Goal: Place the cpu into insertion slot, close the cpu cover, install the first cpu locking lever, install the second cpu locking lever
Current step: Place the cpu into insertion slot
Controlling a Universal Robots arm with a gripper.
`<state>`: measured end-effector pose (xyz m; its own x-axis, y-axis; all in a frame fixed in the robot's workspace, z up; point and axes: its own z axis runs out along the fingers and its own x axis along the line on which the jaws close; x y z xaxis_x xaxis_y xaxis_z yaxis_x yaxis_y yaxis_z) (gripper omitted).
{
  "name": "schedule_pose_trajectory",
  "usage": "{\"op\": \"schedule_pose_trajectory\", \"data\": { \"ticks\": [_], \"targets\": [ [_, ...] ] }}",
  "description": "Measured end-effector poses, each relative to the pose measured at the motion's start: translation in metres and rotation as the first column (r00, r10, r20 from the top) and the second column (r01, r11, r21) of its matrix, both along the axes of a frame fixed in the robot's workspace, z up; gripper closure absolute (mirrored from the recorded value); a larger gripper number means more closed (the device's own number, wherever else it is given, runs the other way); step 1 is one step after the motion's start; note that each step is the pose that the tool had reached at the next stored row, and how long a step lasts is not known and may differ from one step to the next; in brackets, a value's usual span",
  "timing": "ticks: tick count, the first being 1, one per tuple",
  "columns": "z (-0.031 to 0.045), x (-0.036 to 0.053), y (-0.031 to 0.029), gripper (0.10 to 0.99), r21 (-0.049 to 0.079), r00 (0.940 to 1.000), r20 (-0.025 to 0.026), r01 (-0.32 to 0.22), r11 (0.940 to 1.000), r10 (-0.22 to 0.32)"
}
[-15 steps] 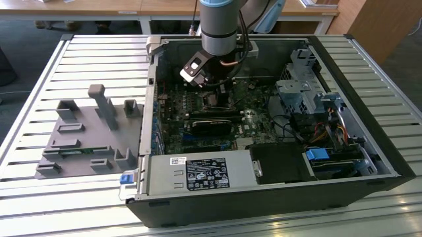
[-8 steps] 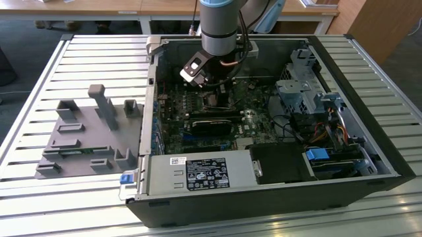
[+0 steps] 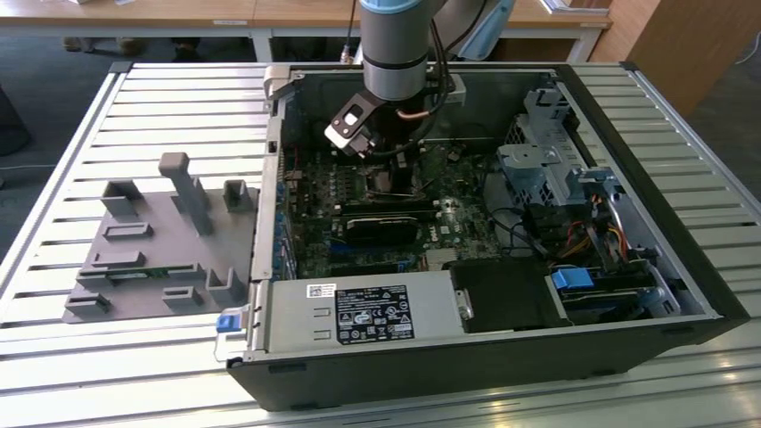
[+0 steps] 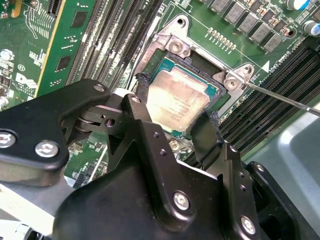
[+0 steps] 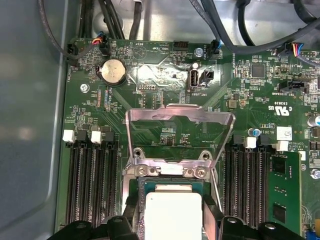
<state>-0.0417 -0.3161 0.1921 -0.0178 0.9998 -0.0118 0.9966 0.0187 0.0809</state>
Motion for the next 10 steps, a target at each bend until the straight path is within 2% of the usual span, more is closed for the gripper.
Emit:
{"op": "schedule_pose_trajectory", "data": {
  "ticks": [10],
  "targets": [
    [-0.0012, 0.0000, 0.0015, 0.471, 0.003, 1.0000, 0.0000, 0.000, 1.0000, 0.000]
  ]
}}
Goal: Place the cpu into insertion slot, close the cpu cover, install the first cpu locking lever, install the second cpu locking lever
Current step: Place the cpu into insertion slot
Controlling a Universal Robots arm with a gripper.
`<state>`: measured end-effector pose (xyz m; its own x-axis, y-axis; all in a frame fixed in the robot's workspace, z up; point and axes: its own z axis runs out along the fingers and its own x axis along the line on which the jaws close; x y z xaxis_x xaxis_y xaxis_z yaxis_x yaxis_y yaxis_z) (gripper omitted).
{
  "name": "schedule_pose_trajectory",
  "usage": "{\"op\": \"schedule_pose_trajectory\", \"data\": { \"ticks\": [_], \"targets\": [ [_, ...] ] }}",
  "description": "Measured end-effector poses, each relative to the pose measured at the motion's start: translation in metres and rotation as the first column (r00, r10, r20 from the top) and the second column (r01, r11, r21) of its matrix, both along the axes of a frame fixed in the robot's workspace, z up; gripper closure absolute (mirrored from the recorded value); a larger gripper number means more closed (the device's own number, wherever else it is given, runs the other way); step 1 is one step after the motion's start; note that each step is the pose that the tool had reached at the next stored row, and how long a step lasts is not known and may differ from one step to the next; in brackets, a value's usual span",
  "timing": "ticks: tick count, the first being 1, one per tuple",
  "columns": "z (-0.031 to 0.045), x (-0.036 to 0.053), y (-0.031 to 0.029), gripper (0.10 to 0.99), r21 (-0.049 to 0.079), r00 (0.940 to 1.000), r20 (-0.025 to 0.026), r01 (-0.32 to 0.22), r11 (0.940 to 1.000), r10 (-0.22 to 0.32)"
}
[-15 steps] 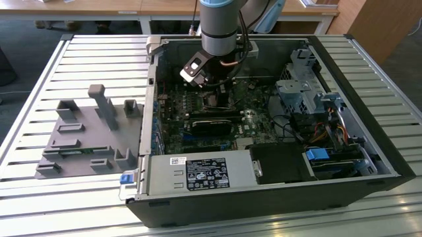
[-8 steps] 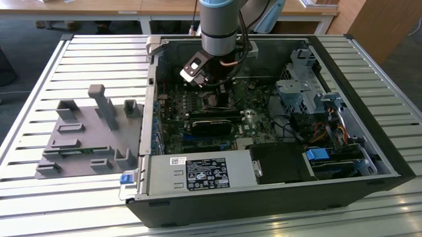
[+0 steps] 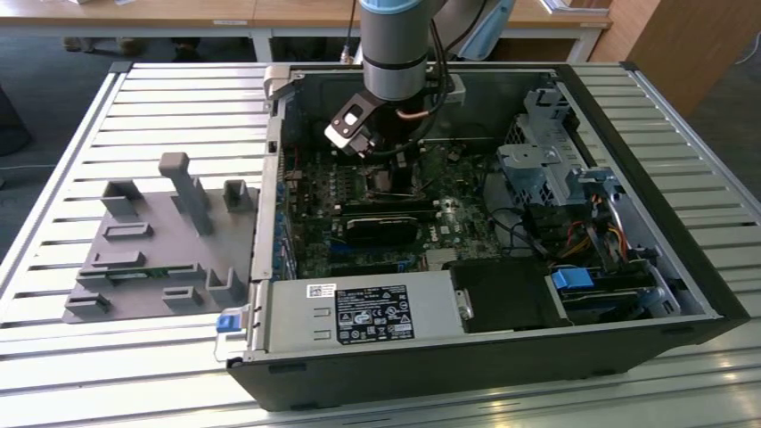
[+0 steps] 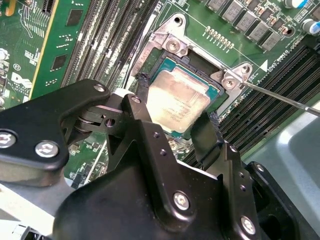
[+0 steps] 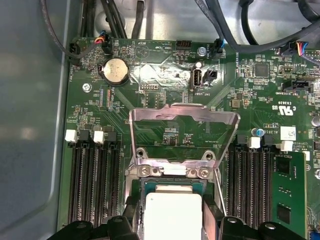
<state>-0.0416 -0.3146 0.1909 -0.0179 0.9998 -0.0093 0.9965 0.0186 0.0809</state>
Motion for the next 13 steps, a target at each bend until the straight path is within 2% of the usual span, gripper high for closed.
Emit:
{"op": "schedule_pose_trajectory", "data": {
  "ticks": [3, 7, 8, 10, 11, 13],
  "targets": [
    [0.0027, 0.0000, 0.0000, 0.471, 0.000, 1.0000, 0.0000, 0.000, 1.0000, 0.000],
    [0.0130, 0.0000, 0.0000, 0.471, 0.000, 1.0000, -0.0010, 0.000, 1.0000, 0.000],
    [0.0150, 0.0000, -0.0001, 0.471, 0.000, 1.0000, -0.0027, 0.000, 1.0000, 0.000],
    [0.0169, 0.0002, -0.0007, 0.486, 0.000, 1.0000, -0.0084, 0.000, 1.0000, 0.000],
    [0.0175, 0.0007, -0.0012, 0.486, 0.000, 0.9999, -0.0134, 0.000, 1.0000, 0.000],
    [0.0182, 0.0013, -0.0030, 0.612, 0.001, 0.9997, -0.0247, 0.000, 1.0000, 0.000]
  ]
}}
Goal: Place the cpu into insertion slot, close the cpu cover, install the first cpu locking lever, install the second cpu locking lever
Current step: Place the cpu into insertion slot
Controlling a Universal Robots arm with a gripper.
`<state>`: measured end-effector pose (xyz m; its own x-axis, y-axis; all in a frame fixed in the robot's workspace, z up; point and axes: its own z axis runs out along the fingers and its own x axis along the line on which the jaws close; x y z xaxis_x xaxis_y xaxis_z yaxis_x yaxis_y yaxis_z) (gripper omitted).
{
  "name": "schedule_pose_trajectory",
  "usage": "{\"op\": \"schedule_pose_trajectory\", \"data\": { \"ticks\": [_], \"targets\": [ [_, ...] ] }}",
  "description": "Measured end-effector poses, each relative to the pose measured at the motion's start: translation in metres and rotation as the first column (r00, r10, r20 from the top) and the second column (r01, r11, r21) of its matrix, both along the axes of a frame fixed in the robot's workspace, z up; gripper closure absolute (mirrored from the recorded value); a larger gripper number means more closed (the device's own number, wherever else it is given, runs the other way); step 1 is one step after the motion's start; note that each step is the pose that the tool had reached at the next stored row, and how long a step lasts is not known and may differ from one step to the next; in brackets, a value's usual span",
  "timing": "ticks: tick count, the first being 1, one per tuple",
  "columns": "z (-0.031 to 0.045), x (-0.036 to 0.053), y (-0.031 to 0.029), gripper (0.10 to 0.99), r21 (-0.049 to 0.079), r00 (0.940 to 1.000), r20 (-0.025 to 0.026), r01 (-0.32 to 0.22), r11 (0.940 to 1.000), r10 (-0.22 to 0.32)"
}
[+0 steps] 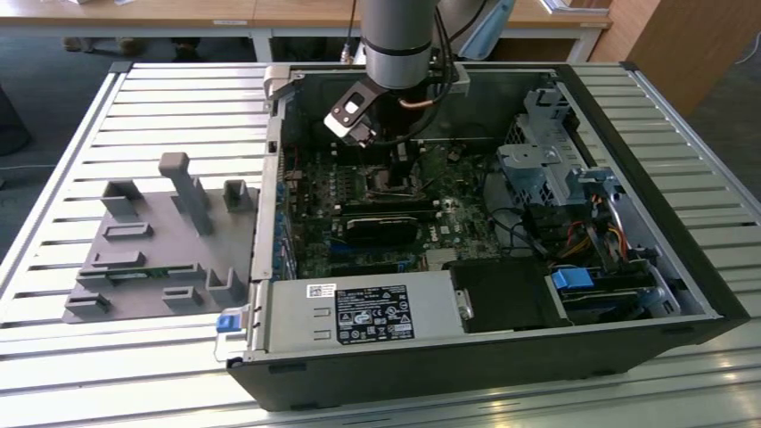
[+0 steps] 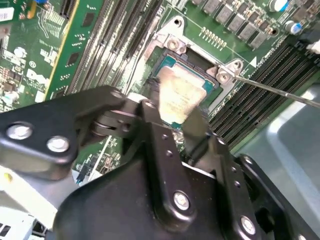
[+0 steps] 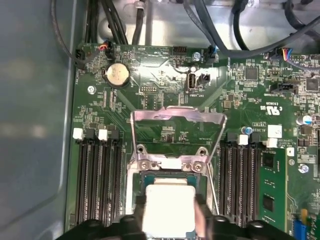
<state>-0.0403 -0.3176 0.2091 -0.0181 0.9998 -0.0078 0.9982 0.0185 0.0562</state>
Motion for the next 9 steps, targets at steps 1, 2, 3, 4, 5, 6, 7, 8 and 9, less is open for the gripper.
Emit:
{"op": "schedule_pose_trajectory", "data": {
  "ticks": [1, 2, 3, 4, 5, 6, 7, 8, 9],
  "targets": [
    [0.0002, 0.0001, -0.0012, 0.612, 0.002, 1.0000, -0.0041, 0.000, 1.0000, 0.000],
    [0.0004, 0.0001, -0.0026, 0.671, 0.006, 1.0000, -0.0070, 0.000, 1.0000, 0.000],
    [0.0005, 0.0002, -0.0039, 0.725, 0.010, 1.0000, -0.0093, 0.000, 0.9999, 0.000],
    [0.0005, 0.0002, -0.0049, 0.725, 0.014, 0.9999, -0.0118, 0.000, 0.9999, 0.000],
    [0.0005, 0.0003, -0.0057, 0.784, 0.018, 0.9999, -0.0139, 0.000, 0.9998, 0.000],
    [0.0006, 0.0005, -0.0060, 0.843, 0.022, 0.9999, -0.0155, 0.000, 0.9998, 0.000],
    [0.0006, 0.0007, -0.0061, 0.843, 0.026, 0.9999, -0.0170, 0.000, 0.9997, 0.000],
    [0.0007, 0.0008, -0.0061, 0.902, 0.029, 0.9998, -0.0181, 0.000, 0.9996, 0.000],
    [0.0007, 0.0008, -0.0061, 0.961, 0.031, 0.9998, -0.0186, 0.000, 0.9995, 0.000]
  ]
}}
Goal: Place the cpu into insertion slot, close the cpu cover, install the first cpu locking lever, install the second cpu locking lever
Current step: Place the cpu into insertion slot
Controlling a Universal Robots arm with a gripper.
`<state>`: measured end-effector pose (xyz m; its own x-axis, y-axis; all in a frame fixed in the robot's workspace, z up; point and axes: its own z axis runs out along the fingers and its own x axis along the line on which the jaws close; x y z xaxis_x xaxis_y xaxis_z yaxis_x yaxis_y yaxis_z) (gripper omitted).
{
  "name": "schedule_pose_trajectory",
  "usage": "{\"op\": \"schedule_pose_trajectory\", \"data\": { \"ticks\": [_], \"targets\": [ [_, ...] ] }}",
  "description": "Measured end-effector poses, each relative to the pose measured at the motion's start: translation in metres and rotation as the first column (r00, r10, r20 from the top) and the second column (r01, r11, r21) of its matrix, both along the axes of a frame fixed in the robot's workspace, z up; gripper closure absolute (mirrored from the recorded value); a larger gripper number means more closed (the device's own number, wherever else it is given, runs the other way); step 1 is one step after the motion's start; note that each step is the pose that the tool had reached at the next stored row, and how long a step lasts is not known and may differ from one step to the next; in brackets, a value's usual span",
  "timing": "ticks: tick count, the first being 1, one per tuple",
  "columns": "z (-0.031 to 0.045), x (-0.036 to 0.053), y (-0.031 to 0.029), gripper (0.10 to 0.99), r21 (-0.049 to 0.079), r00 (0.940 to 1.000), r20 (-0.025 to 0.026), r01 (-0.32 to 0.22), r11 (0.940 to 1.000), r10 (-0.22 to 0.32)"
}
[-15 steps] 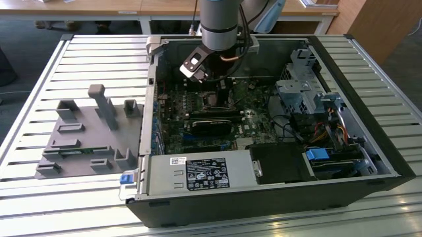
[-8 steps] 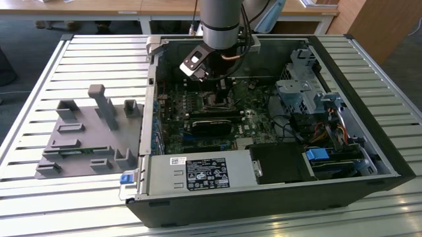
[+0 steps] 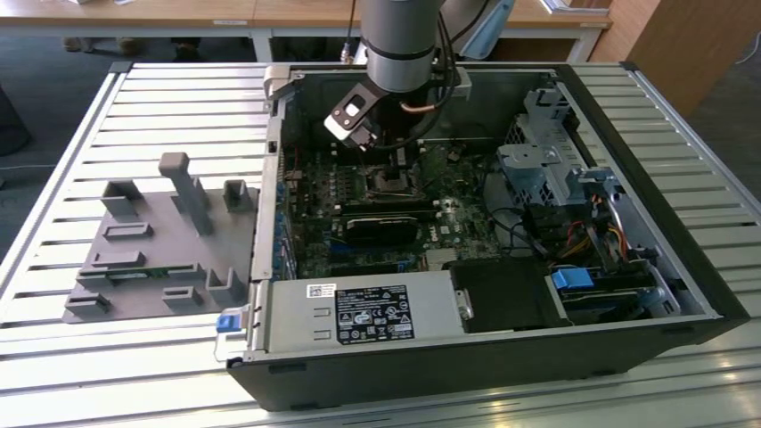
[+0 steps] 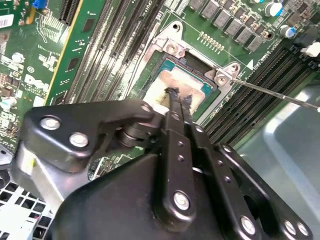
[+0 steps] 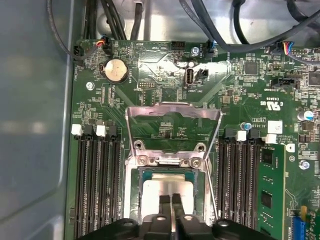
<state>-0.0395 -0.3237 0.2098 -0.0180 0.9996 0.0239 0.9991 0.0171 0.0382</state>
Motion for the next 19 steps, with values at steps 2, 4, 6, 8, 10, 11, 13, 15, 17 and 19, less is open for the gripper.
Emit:
{"op": "schedule_pose_trajectory", "data": {
  "ticks": [2, 4, 6, 8, 10, 11, 13, 15, 17, 19],
  "targets": [
    [-0.0001, 0.0001, 0.0000, 0.961, 0.002, 1.0000, -0.0006, 0.000, 1.0000, 0.000],
    [0.0001, 0.0001, 0.0000, 0.980, 0.003, 1.0000, -0.0010, 0.000, 1.0000, 0.000],
    [0.0002, 0.0001, 0.0000, 0.980, 0.005, 1.0000, -0.0011, 0.000, 1.0000, 0.000],
    [0.0003, 0.0001, 0.0000, 0.980, 0.007, 1.0000, -0.0010, 0.000, 1.0000, 0.000],
    [0.0007, 0.0001, 0.0000, 0.980, 0.007, 1.0000, -0.0012, 0.000, 1.0000, 0.000],
    [0.0009, 0.0001, 0.0000, 0.980, 0.007, 1.0000, -0.0013, 0.000, 1.0000, 0.000],
    [0.0013, 0.0002, 0.0000, 0.980, 0.007, 1.0000, -0.0017, 0.000, 1.0000, 0.000],
    [0.0017, 0.0002, 0.0000, 0.980, 0.007, 1.0000, -0.0020, 0.000, 1.0000, 0.000],
    [0.0023, 0.0002, 0.0000, 0.980, 0.007, 1.0000, -0.0020, 0.000, 1.0000, 0.000],
    [0.0029, 0.0002, 0.0000, 0.980, 0.007, 1.0000, -0.0020, 0.000, 1.0000, 0.000]
  ]
}}
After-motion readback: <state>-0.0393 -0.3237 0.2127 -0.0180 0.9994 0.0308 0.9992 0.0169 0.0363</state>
